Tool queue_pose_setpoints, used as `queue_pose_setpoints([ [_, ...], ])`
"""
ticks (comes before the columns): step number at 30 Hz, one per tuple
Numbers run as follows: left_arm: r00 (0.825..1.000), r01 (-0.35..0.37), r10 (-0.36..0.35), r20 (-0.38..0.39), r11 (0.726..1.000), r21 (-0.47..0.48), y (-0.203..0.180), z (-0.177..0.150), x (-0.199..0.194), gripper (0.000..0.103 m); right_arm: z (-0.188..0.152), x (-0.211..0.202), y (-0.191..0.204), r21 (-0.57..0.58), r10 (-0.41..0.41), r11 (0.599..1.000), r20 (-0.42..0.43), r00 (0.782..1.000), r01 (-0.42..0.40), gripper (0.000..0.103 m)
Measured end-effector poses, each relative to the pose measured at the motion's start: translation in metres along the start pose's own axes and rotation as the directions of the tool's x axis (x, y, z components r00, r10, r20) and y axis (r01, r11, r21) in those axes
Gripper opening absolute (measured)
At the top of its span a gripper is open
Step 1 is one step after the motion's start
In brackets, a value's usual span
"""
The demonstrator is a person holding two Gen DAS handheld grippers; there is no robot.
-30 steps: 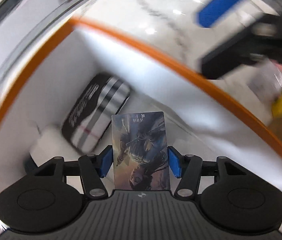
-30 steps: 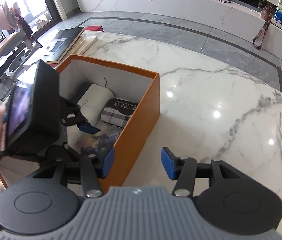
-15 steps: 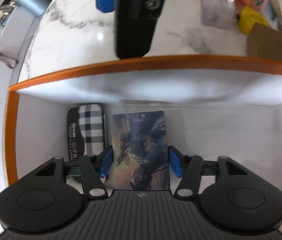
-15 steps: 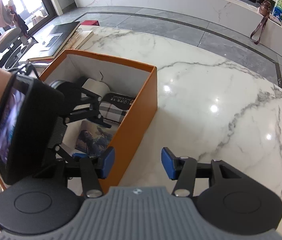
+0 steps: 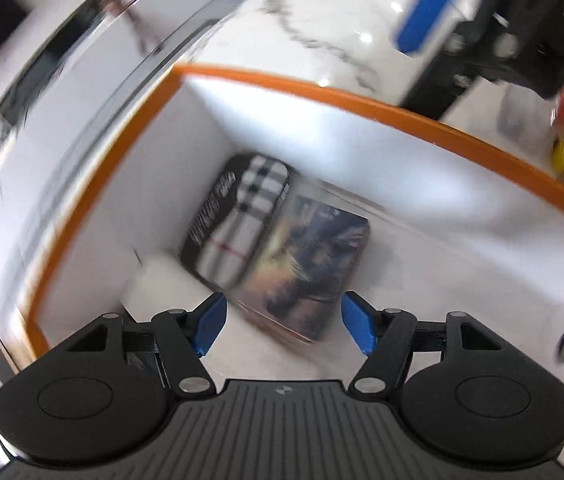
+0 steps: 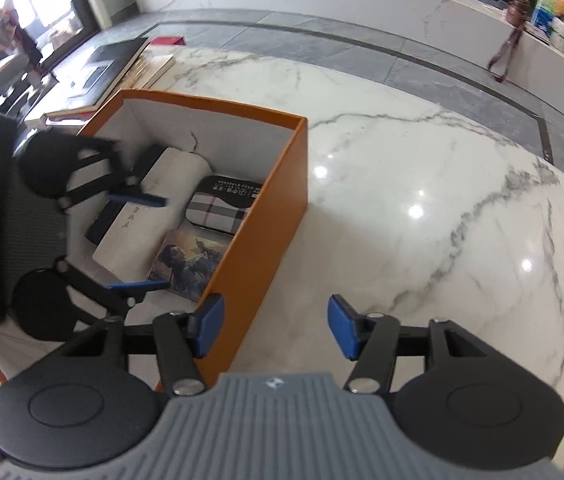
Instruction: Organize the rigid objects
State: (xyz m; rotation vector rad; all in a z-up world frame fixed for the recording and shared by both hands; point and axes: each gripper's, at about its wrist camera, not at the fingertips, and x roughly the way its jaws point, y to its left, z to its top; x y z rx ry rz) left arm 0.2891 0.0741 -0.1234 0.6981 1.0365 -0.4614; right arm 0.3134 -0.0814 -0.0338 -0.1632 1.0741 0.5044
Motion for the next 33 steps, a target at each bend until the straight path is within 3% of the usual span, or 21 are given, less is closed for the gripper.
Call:
queue_pose_setpoints([
  [4, 0.994, -0.099, 0.098, -0.045, 0.994, -0.034, -0.009, -0.004, 0.017, 0.071, -0.021, -0.003, -0.008, 0.131, 0.043, 0.990, 0.010, 0.999, -0.044, 0.061],
  [7, 0.990, -0.132, 0.127, -0.060, 0.987, -0.095, -0.008, -0.006, 0.019, 0.069, -0.037, -0.005, -0.011, 0.210, 0.049, 0.976, 0.026, 0.998, -0.054, 0.061],
  [13, 0.998, -0.066, 0.060, -0.034, 0.966, -0.249, 0.006, -0.004, 0.003, 0.060, -0.063, -0.004, -0.014, 0.319, 0.020, 0.947, 0.045, 0.999, -0.034, 0.061],
  [18, 0.999, -0.040, 0.028, -0.035, 0.917, -0.397, 0.009, 0.001, 0.000, 0.062, -0.080, -0.001, -0.019, 0.350, 0.007, 0.937, 0.022, 1.000, -0.014, 0.061],
  [27, 0.998, -0.059, 0.049, -0.033, 0.912, -0.407, 0.003, 0.001, -0.011, 0.062, -0.105, -0.013, -0.047, 0.409, -0.033, 0.912, 0.015, 0.999, 0.024, 0.061],
  [33, 0.989, -0.038, 0.096, 0.108, 0.894, -0.446, -0.017, 0.002, -0.076, 0.062, -0.122, -0.040, -0.063, 0.447, -0.064, 0.894, 0.092, 0.994, 0.016, 0.061],
])
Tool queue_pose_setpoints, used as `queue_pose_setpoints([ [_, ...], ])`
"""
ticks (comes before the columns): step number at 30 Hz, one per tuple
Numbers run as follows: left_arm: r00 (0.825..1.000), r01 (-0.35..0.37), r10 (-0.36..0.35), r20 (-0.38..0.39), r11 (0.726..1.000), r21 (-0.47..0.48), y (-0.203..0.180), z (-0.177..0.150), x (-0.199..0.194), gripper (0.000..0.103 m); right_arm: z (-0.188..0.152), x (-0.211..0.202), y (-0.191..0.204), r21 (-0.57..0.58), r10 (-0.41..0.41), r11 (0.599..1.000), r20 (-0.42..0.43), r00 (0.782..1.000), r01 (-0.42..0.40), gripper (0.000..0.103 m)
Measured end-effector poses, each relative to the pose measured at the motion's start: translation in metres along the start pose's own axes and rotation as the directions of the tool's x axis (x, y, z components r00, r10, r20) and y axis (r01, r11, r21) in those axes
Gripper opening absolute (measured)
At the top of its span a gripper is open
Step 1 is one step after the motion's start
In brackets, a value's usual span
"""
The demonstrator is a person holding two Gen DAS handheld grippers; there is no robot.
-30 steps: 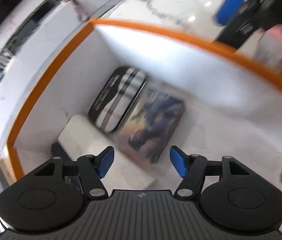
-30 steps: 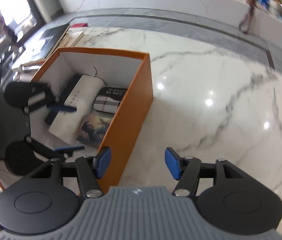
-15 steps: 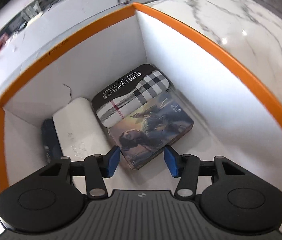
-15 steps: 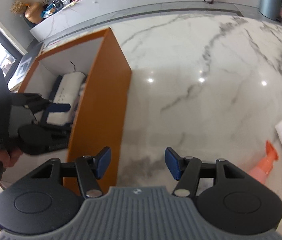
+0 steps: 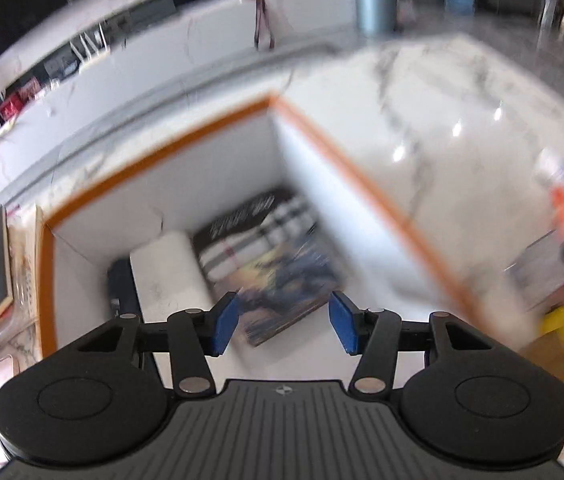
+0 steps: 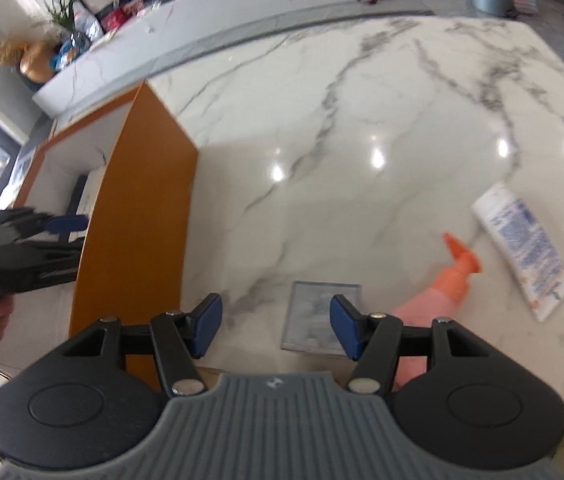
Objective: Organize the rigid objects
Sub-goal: 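Move both tools away from the shoebox toward the pink bottles on the table, then close the right tool on the pink cup container while the left tool grasps the pink pump bottle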
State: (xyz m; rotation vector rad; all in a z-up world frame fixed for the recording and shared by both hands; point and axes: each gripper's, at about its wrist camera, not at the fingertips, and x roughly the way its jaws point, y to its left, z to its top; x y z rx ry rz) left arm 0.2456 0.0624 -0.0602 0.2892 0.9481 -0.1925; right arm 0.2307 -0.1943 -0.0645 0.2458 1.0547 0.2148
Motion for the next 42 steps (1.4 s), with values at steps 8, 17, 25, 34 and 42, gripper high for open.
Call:
queue_pose_setpoints([
  [8, 0.974, 0.195, -0.182, 0.132, 0.977, -0.089, -0.061, 0.005, -0.087, 0.062, -0.020, -0.052, -0.042, 0.006, -0.089, 0.996, 0.143, 0.986, 0.089, 0.061],
  [17, 0.984, 0.174, -0.178, -0.013, 0.974, -0.144, -0.134, -0.005, -0.066, 0.069, -0.046, -0.061, -0.103, 0.192, -0.100, 0.977, 0.046, 0.994, 0.090, 0.061],
  [25, 0.988, 0.129, -0.136, -0.065, 0.985, -0.113, -0.170, -0.009, -0.053, 0.076, -0.067, -0.026, -0.131, 0.457, 0.110, 0.888, -0.099, 0.989, -0.053, 0.061],
  [34, 0.985, 0.145, -0.150, -0.085, 0.988, -0.061, -0.198, 0.002, -0.040, 0.075, -0.069, 0.002, -0.146, 0.599, 0.214, 0.793, -0.103, 0.971, -0.111, 0.064],
  [42, 0.983, 0.146, -0.150, -0.103, 0.988, -0.043, -0.208, 0.012, -0.030, 0.074, -0.064, 0.008, -0.143, 0.561, 0.222, 0.818, -0.103, 0.969, -0.128, 0.063],
])
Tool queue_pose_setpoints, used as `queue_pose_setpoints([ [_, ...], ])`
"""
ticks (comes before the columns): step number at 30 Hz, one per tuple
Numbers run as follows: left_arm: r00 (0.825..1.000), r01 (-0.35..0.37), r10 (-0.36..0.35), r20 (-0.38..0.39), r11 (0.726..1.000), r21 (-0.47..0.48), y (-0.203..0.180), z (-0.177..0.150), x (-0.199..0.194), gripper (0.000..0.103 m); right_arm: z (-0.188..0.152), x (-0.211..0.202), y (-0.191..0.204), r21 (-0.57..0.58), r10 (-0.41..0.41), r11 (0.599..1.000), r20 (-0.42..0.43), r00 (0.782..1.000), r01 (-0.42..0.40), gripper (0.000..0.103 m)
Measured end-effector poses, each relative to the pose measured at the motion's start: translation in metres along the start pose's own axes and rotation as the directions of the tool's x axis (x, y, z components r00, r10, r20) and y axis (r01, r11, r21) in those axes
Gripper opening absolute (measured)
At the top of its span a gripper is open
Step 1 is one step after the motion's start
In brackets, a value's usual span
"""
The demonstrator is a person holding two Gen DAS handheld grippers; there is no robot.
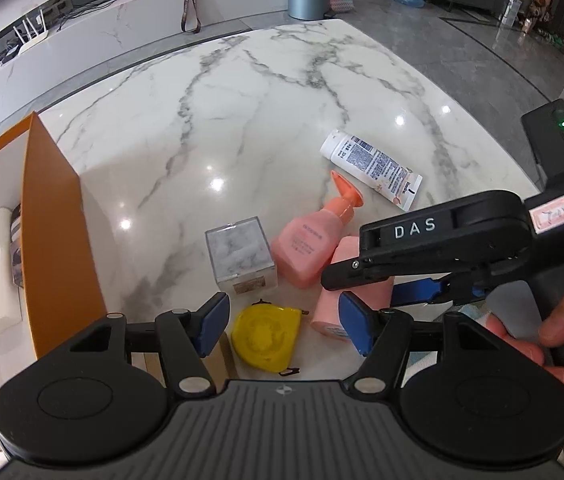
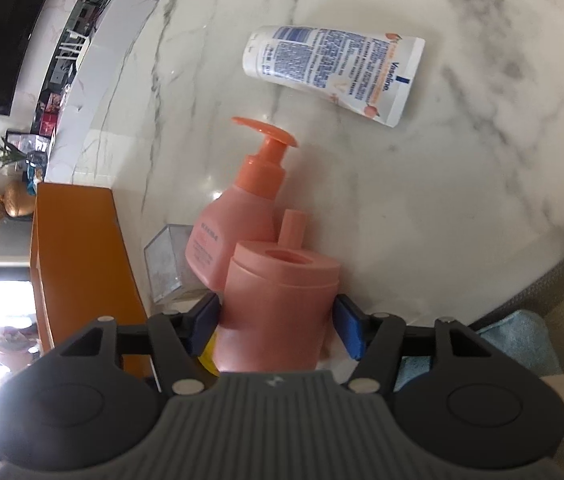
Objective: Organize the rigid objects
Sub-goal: 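Close the right tool on the pink cup container while the left tool grasps the pink pump bottle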
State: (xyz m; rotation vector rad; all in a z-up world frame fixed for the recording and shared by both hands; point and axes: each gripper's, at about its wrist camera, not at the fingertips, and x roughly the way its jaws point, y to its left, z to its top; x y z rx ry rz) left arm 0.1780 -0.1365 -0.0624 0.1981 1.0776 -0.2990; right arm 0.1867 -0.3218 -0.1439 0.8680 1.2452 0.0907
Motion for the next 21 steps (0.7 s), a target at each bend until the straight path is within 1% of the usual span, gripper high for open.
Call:
queue_pose_setpoints([
  [3, 1.000, 0.004, -0.004, 0.008, 1.000, 0.020, -0.004, 0.006, -0.001, 0.074, -0.002, -0.011, 0.003, -0.041, -0.027, 0.999, 0.062, 0.998, 0.029, 0.063],
  [5, 1.000, 0.007, -0.007, 0.013, 0.999, 0.035, -0.007, 0.011, 0.000, 0.074, -0.001, -0.017, 0.005, -0.061, -0.061, 0.996, 0.087, 0.994, 0.066, 0.063],
  [6, 1.000, 0.011, -0.011, 0.009, 0.999, 0.045, -0.008, 0.014, 0.002, 0.074, 0.001, -0.017, 0.007, -0.072, -0.094, 0.992, 0.090, 0.991, 0.101, 0.063],
  [9, 1.000, 0.019, -0.019, 0.003, 0.998, 0.061, -0.010, 0.025, 0.007, 0.074, 0.015, -0.028, 0.010, -0.127, -0.192, 0.970, 0.125, 0.973, 0.208, 0.063],
  [13, 0.999, 0.048, -0.048, 0.002, 0.996, 0.078, -0.010, 0.038, 0.010, 0.074, 0.040, -0.036, 0.010, -0.186, -0.286, 0.931, 0.162, 0.944, 0.314, 0.063],
  [14, 0.999, 0.054, -0.055, 0.001, 0.995, 0.084, -0.010, 0.042, 0.012, 0.074, 0.045, -0.037, 0.007, -0.188, -0.298, 0.926, 0.168, 0.939, 0.328, 0.063],
  [17, 0.998, 0.059, -0.059, -0.010, 0.993, 0.103, -0.011, 0.051, 0.019, 0.074, 0.052, -0.033, -0.004, -0.156, -0.297, 0.934, 0.157, 0.942, 0.321, 0.062],
  [18, 0.997, 0.071, -0.069, -0.016, 0.991, 0.112, -0.011, 0.054, 0.022, 0.074, 0.054, -0.030, -0.005, -0.149, -0.307, 0.933, 0.148, 0.940, 0.328, 0.061],
  [19, 0.996, 0.089, -0.087, -0.024, 0.989, 0.120, -0.012, 0.057, 0.026, 0.074, 0.056, -0.026, -0.005, -0.139, -0.313, 0.933, 0.139, 0.940, 0.331, 0.063],
  [21, 0.992, 0.125, -0.121, -0.039, 0.982, 0.139, -0.013, 0.061, 0.032, 0.074, 0.060, -0.027, -0.009, -0.112, -0.275, 0.950, 0.146, 0.950, 0.292, 0.064],
])
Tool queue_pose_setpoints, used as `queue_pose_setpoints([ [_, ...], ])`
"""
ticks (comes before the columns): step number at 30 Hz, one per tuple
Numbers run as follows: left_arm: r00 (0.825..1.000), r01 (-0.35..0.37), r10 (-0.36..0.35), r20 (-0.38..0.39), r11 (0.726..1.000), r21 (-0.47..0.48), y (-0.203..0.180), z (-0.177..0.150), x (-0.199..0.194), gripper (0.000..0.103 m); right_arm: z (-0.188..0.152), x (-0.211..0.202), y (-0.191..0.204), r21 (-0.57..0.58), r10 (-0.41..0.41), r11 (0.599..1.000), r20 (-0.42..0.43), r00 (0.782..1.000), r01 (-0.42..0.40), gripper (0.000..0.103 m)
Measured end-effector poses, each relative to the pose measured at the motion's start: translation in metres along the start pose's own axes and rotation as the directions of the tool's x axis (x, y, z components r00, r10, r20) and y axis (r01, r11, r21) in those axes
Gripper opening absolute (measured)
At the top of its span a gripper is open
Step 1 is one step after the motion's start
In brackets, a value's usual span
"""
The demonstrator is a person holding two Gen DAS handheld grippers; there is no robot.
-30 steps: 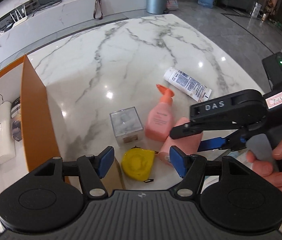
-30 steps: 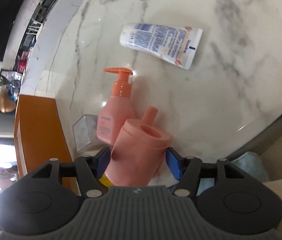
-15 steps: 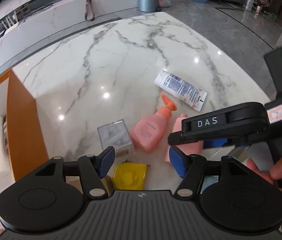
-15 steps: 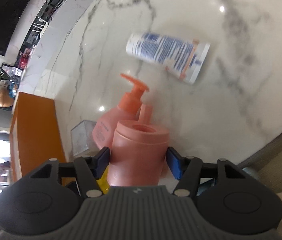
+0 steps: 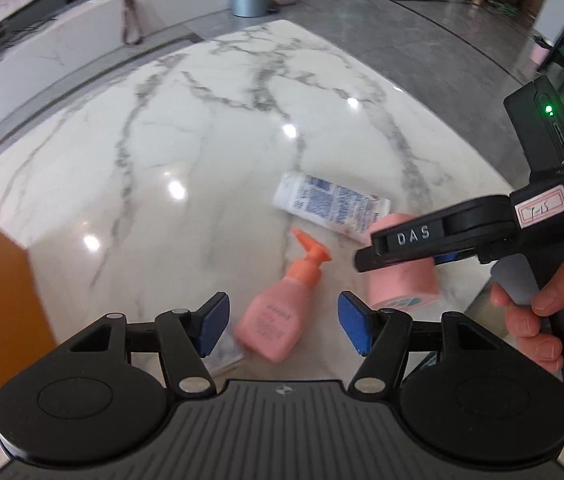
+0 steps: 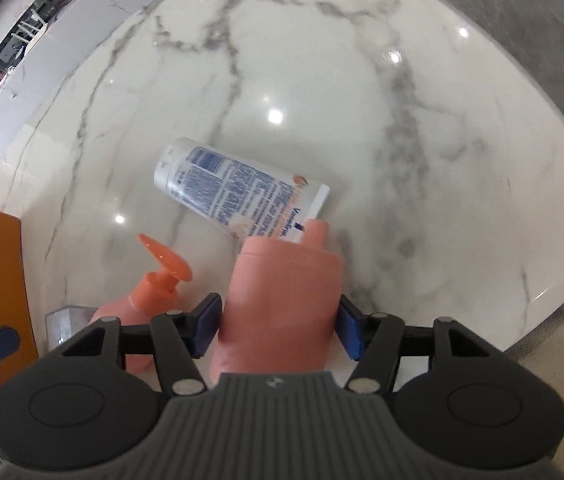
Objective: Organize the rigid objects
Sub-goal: 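Close the right tool on the pink cup container while the left tool grasps the pink pump bottle, then lift and carry the pink pump bottle and pink container over the shoebox with both tools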
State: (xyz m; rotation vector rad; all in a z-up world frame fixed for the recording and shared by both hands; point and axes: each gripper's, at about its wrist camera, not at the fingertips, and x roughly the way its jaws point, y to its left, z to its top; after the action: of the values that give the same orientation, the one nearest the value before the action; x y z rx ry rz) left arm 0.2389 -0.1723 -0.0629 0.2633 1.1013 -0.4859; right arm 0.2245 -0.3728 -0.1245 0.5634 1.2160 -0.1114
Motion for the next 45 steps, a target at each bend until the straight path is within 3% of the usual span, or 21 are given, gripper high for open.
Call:
queue_pose_setpoints([
  [6, 0.998, 0.009, -0.002, -0.068, 0.994, 0.112, -0.009, 0.018, 0.032, 0.074, 0.004, -0.001, -0.021, 0.120, 0.068, 0.990, 0.015, 0.998, -0.069, 0.065],
  [8, 0.992, 0.035, -0.013, -0.124, 0.984, 0.176, -0.014, 0.023, 0.046, 0.074, 0.006, -0.003, -0.028, 0.151, 0.076, 0.985, 0.026, 0.997, -0.079, 0.065],
  [14, 0.978, 0.002, 0.069, -0.198, 0.941, 0.339, -0.029, 0.021, 0.081, 0.073, 0.006, 0.002, -0.015, 0.101, 0.081, 0.991, 0.049, 0.996, -0.086, 0.068],
  [18, 0.971, 0.014, 0.064, -0.229, 0.947, 0.322, -0.029, 0.023, 0.096, 0.061, 0.008, 0.005, -0.009, 0.065, 0.072, 0.995, 0.074, 0.995, -0.077, 0.068],
  [22, 0.974, 0.010, 0.060, -0.221, 0.953, 0.304, -0.029, 0.023, 0.098, 0.038, 0.009, 0.006, -0.008, 0.043, 0.074, 0.996, 0.081, 0.994, -0.078, 0.068],
  [30, 0.995, -0.033, 0.048, -0.089, 0.986, 0.163, -0.014, 0.012, 0.065, 0.033, 0.005, 0.004, -0.009, 0.035, 0.088, 0.995, 0.060, 0.994, -0.091, 0.070],
  [34, 0.998, -0.058, 0.058, 0.006, 0.997, 0.041, -0.003, -0.003, 0.043, 0.031, 0.002, 0.003, -0.011, 0.041, 0.090, 0.995, 0.059, 0.994, -0.092, 0.061],
  [37, 0.995, -0.051, 0.055, 0.082, 0.998, -0.047, 0.008, -0.018, 0.030, 0.029, -0.001, 0.001, -0.006, 0.008, 0.090, 0.996, 0.061, 0.994, -0.090, 0.061],
  [41, 0.985, -0.038, 0.062, 0.163, 0.989, -0.146, 0.020, -0.039, 0.010, 0.029, -0.012, -0.012, 0.010, -0.098, 0.069, 0.994, 0.130, 0.989, -0.056, 0.060],
  [45, 0.964, -0.012, 0.065, 0.258, 0.979, -0.202, 0.026, -0.053, -0.021, 0.029, -0.027, -0.033, 0.022, -0.198, 0.118, 0.977, 0.228, 0.966, -0.073, 0.059],
])
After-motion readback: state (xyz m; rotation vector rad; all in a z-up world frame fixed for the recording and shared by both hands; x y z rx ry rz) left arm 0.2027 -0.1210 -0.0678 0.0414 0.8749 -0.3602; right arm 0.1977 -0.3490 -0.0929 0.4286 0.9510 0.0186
